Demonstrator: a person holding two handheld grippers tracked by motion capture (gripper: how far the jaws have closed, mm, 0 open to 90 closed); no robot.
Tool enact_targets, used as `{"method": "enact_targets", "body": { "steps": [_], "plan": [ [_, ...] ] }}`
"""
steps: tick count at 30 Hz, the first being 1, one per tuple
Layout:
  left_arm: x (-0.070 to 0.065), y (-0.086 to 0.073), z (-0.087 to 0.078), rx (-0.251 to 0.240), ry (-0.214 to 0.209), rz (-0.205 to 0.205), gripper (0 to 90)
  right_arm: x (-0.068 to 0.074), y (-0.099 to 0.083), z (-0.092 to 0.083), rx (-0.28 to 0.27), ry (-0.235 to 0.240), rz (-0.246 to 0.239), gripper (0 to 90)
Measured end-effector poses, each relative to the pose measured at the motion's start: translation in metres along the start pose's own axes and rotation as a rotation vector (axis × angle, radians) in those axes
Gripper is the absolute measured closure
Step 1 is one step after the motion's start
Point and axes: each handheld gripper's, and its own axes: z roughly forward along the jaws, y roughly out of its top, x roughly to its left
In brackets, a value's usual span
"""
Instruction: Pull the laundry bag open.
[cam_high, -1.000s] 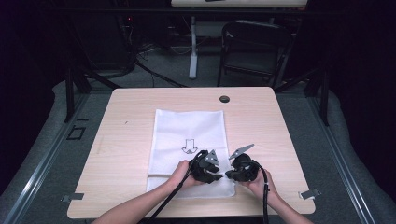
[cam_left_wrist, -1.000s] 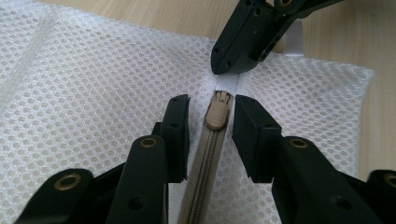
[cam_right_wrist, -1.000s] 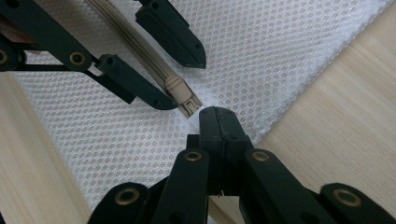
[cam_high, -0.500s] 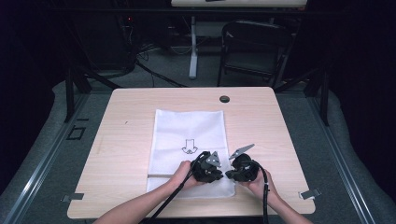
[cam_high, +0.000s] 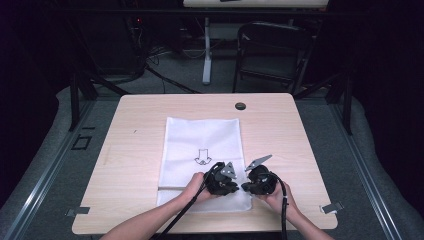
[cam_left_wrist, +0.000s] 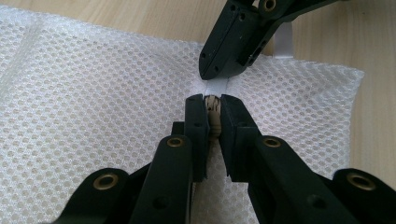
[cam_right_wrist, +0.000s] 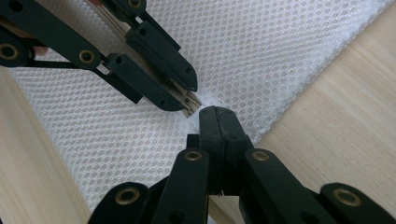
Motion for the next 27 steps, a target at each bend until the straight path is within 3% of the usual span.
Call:
{"method": "enact_targets", "body": {
  "steps": [20, 27],
  "plan": [
    [0.000, -0.002, -0.003, 0.021, -0.009, 0.036, 82.6, -0.003, -0.001, 0.000, -0.004, 0.020, 0.005, 90.0],
    [0.005, -0.009, -0.010, 0.018, -0.018, 0.017, 82.4, -0.002, -0.001, 0.001, -0.011, 0.030, 0.029, 90.0]
  ]
}}
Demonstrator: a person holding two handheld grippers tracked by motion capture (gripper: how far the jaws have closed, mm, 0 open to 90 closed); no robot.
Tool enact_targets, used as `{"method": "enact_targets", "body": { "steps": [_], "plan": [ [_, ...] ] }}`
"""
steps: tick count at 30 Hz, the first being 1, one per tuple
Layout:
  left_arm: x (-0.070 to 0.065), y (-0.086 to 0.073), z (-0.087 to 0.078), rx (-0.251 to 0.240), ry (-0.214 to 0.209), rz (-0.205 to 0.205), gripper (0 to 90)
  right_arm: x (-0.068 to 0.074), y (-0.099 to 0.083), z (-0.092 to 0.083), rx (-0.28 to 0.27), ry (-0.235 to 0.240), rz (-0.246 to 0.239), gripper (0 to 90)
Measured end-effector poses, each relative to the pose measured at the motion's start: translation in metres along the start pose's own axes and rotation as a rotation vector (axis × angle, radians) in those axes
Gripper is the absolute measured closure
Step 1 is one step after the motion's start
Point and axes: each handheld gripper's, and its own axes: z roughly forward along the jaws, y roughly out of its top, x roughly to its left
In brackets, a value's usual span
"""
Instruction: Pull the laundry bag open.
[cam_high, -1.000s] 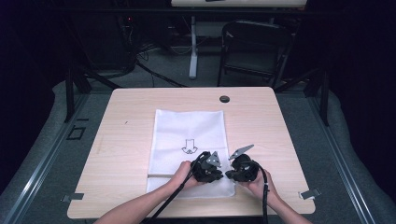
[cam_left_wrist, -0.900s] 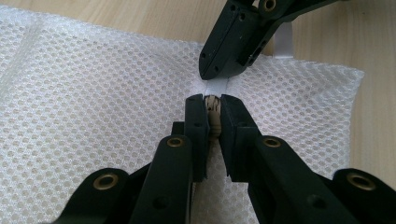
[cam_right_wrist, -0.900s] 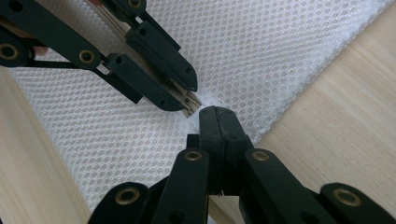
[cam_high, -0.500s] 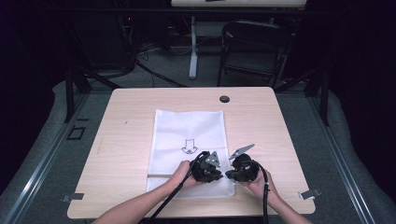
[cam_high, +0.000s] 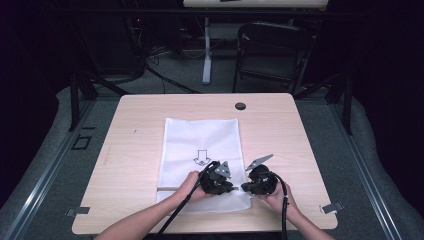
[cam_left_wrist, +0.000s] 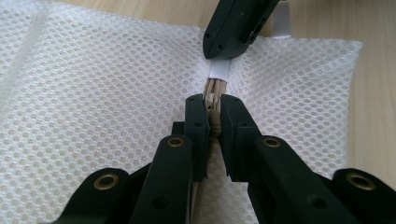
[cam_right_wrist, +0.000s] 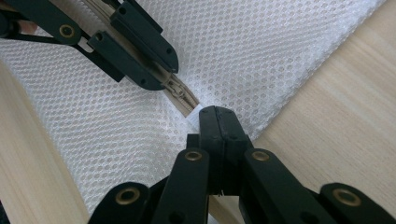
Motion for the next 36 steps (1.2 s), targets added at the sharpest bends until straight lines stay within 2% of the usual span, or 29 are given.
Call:
{"method": "enact_targets", "body": {
  "steps": [3, 7, 12, 16, 21, 27, 36],
  "plan": [
    [0.000, 0.000, 0.000, -0.001, -0.002, -0.004, 82.4, 0.000, 0.001, 0.000, 0.012, -0.009, -0.010, 90.0],
    [-0.003, 0.001, -0.002, 0.019, 0.021, 0.013, 82.5, 0.000, 0.001, 0.000, 0.009, -0.006, -0.020, 90.0],
    [0.000, -0.004, -0.007, 0.011, 0.005, -0.021, 82.4, 0.001, 0.001, 0.000, 0.007, -0.009, -0.018, 90.0],
    [-0.004, -0.004, -0.009, 0.018, 0.032, -0.003, 82.4, 0.001, 0.001, 0.000, 0.013, -0.015, -0.030, 90.0],
    [-0.001, -0.013, -0.017, 0.008, 0.026, -0.044, 82.4, 0.003, 0.002, 0.000, 0.012, -0.024, -0.035, 90.0],
    [-0.002, -0.013, -0.018, 0.018, 0.043, -0.037, 82.3, 0.003, 0.001, 0.000, 0.008, -0.022, -0.036, 90.0],
    [0.000, -0.019, -0.024, 0.020, 0.036, -0.046, 82.4, 0.003, 0.001, 0.001, 0.005, -0.023, -0.028, 90.0]
  ]
}}
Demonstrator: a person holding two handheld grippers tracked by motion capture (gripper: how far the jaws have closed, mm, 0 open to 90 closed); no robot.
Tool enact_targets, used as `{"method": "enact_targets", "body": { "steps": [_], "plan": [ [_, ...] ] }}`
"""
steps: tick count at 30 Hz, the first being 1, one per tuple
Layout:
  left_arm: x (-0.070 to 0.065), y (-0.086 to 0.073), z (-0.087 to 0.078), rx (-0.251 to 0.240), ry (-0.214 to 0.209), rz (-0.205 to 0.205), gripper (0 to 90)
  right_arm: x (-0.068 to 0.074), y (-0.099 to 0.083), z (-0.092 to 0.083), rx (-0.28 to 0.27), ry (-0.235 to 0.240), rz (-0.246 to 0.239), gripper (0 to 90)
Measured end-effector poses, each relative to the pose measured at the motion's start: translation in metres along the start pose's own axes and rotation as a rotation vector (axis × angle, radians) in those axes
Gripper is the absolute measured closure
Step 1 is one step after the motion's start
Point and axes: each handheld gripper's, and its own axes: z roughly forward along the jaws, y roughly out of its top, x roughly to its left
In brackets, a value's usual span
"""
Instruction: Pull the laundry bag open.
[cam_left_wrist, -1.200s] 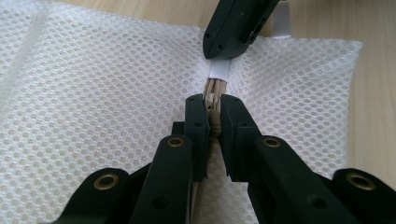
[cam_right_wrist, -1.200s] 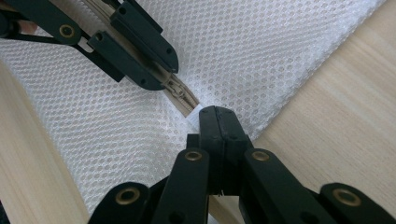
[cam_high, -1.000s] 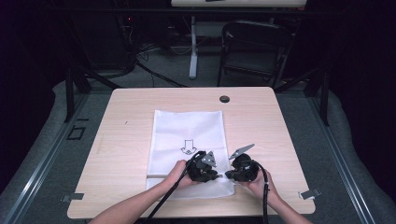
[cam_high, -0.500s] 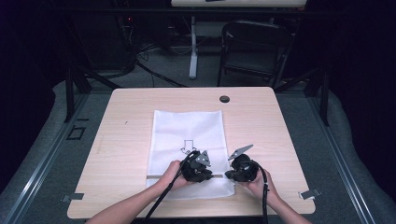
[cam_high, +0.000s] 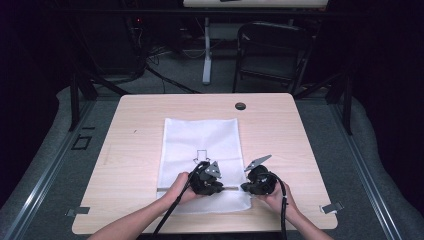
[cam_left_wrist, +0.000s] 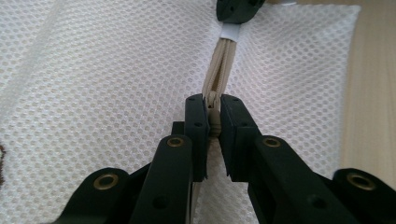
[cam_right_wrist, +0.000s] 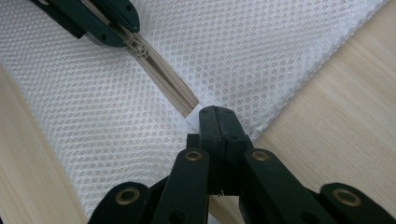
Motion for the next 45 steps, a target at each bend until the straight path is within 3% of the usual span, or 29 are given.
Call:
{"method": "enact_targets", "body": {
  "steps": [12, 15, 22, 25, 27, 33, 36, 45],
  "plan": [
    [0.001, -0.007, -0.006, 0.000, 0.007, -0.008, 82.4, 0.001, 0.001, 0.000, 0.010, -0.012, -0.018, 90.0],
    [0.005, -0.009, -0.006, -0.010, -0.012, -0.020, 82.4, 0.000, 0.000, 0.000, 0.004, -0.003, -0.008, 90.0],
    [0.003, -0.014, -0.011, -0.010, 0.001, -0.032, 82.4, 0.000, -0.001, 0.000, 0.002, -0.008, 0.003, 90.0],
    [0.002, -0.015, -0.015, -0.003, 0.019, -0.011, 82.4, 0.002, 0.000, 0.000, 0.001, -0.018, -0.008, 90.0],
    [0.004, -0.017, -0.018, -0.006, 0.015, -0.027, 82.4, 0.001, -0.001, 0.000, -0.007, -0.011, -0.002, 90.0],
    [0.002, -0.019, -0.020, 0.004, 0.025, -0.014, 82.4, 0.003, 0.000, 0.000, 0.002, -0.023, -0.020, 90.0],
    [0.005, -0.023, -0.023, -0.003, 0.020, -0.035, 82.4, 0.001, -0.001, 0.000, -0.013, -0.009, -0.011, 90.0],
    [0.005, -0.029, -0.030, -0.017, 0.010, -0.027, 82.4, 0.004, -0.001, 0.002, -0.017, -0.022, -0.016, 90.0]
  ]
}}
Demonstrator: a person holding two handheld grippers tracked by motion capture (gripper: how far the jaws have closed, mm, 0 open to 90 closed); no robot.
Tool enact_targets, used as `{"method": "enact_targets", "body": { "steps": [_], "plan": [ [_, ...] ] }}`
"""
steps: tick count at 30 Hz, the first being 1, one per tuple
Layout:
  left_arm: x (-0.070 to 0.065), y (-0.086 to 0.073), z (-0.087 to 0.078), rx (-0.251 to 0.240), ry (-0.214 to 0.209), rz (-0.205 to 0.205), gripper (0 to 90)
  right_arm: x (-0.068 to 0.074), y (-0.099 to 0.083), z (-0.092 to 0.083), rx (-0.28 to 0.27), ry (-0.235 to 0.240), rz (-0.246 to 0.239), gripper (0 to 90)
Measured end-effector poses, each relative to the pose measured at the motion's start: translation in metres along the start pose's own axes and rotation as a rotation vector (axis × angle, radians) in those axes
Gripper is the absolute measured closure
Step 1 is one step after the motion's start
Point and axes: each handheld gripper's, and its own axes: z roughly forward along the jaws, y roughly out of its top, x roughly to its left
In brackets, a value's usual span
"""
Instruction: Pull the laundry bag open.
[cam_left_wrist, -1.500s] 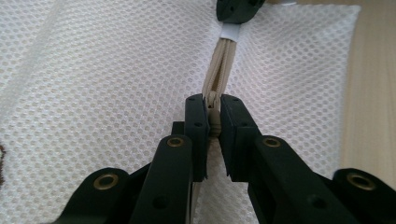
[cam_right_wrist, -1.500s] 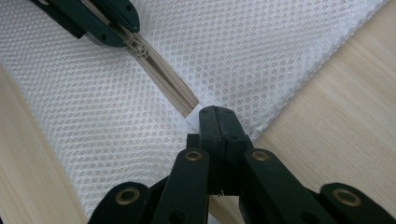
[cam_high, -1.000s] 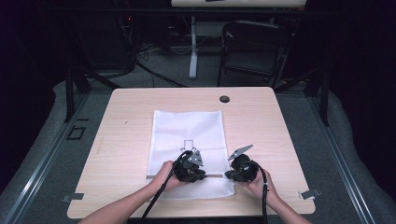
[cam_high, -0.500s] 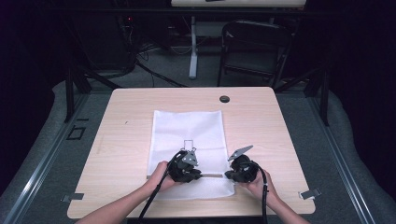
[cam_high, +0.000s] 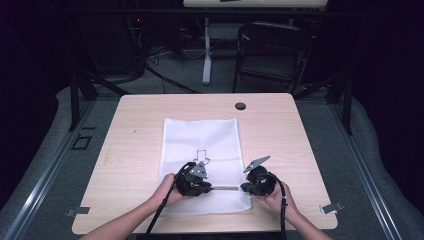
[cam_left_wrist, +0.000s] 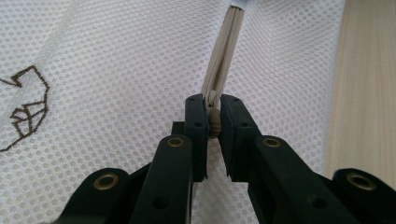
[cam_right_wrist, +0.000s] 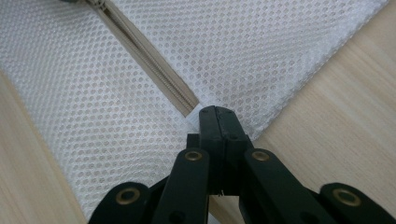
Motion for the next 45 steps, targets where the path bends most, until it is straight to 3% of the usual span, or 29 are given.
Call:
{"method": "enact_targets", "body": {
  "steps": [7, 8, 9, 13, 15, 22, 27, 32, 34, 37, 45],
  "plan": [
    [0.000, -0.003, -0.003, -0.001, 0.002, 0.003, 82.3, -0.001, 0.001, -0.001, 0.019, -0.001, -0.015, 90.0],
    [0.000, -0.003, -0.004, -0.001, 0.003, 0.003, 82.3, 0.000, 0.000, 0.000, 0.000, -0.001, 0.000, 90.0],
    [0.001, -0.004, -0.005, -0.008, 0.001, 0.002, 82.3, -0.001, 0.001, -0.001, 0.021, -0.001, -0.019, 90.0],
    [0.001, -0.005, -0.004, -0.008, -0.006, 0.003, 82.3, -0.002, 0.001, -0.001, 0.019, 0.010, 0.001, 90.0],
    [0.002, -0.006, -0.005, -0.004, 0.003, 0.006, 82.3, -0.001, 0.001, -0.001, 0.024, -0.001, -0.017, 90.0],
    [0.002, -0.010, -0.010, -0.007, 0.001, 0.011, 82.3, -0.002, 0.001, -0.001, 0.017, 0.008, -0.011, 90.0],
    [0.004, -0.016, -0.016, -0.023, -0.005, -0.016, 82.3, -0.002, 0.001, -0.001, 0.016, 0.014, -0.010, 90.0],
    [0.002, -0.014, -0.019, -0.017, 0.003, 0.012, 82.3, -0.001, 0.002, -0.002, 0.029, -0.001, -0.020, 90.0],
    [0.003, -0.015, -0.018, -0.017, -0.002, 0.003, 82.3, -0.003, 0.001, -0.001, 0.017, 0.018, -0.009, 90.0],
    [0.001, -0.015, -0.018, -0.013, 0.007, 0.007, 82.4, -0.001, 0.002, -0.001, 0.027, -0.001, -0.021, 90.0],
    [0.003, -0.017, -0.019, -0.011, 0.001, 0.010, 82.4, -0.003, 0.001, -0.001, 0.019, 0.014, -0.005, 90.0]
  ]
}}
